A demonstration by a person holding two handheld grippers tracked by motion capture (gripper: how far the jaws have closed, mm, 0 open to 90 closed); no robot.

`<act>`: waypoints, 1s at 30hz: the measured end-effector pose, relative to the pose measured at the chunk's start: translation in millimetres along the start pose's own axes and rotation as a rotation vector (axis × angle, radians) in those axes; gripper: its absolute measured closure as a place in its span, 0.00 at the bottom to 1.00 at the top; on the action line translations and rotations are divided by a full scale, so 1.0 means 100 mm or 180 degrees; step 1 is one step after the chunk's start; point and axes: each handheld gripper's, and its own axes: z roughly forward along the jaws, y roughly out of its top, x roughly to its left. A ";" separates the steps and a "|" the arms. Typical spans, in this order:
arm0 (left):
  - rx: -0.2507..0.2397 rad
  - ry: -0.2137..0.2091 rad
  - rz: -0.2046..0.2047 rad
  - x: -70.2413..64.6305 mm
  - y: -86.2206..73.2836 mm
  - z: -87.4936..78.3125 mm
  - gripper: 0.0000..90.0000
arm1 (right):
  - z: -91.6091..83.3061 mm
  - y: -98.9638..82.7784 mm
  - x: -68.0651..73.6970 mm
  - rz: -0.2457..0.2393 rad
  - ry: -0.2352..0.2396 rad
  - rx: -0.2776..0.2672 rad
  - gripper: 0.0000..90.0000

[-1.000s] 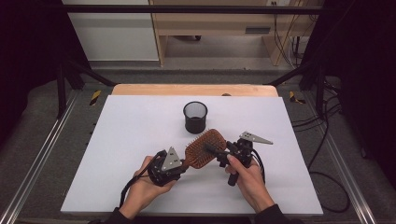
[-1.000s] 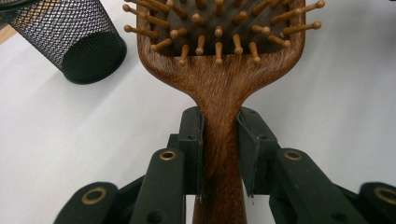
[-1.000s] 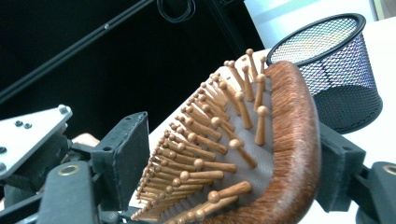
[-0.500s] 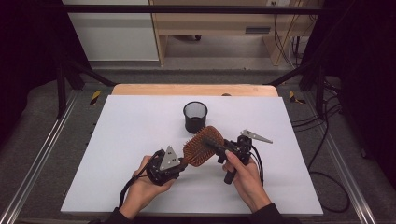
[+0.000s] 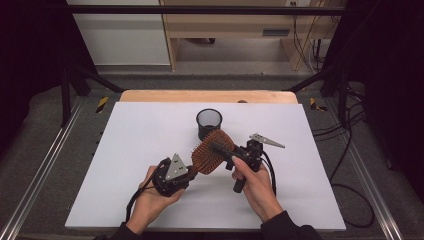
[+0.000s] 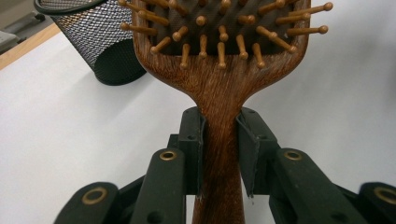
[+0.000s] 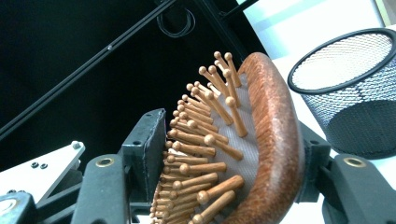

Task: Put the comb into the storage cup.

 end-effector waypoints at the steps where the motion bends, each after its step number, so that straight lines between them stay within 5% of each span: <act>1: -0.0011 -0.0003 -0.0009 0.01 0.00 -0.01 0.81 | 0.01 0.01 0.01 0.0004 0.0002 -0.0006 0.45; 10: -0.0086 0.0018 -0.0085 0.02 -0.03 -0.01 0.81 | 0.05 0.05 0.11 -0.0032 -0.0005 -0.0031 0.49; 30: -0.0288 0.0088 -0.0311 0.11 -0.05 -0.09 0.81 | 0.25 0.20 0.41 -0.0401 -0.0079 -0.0017 0.57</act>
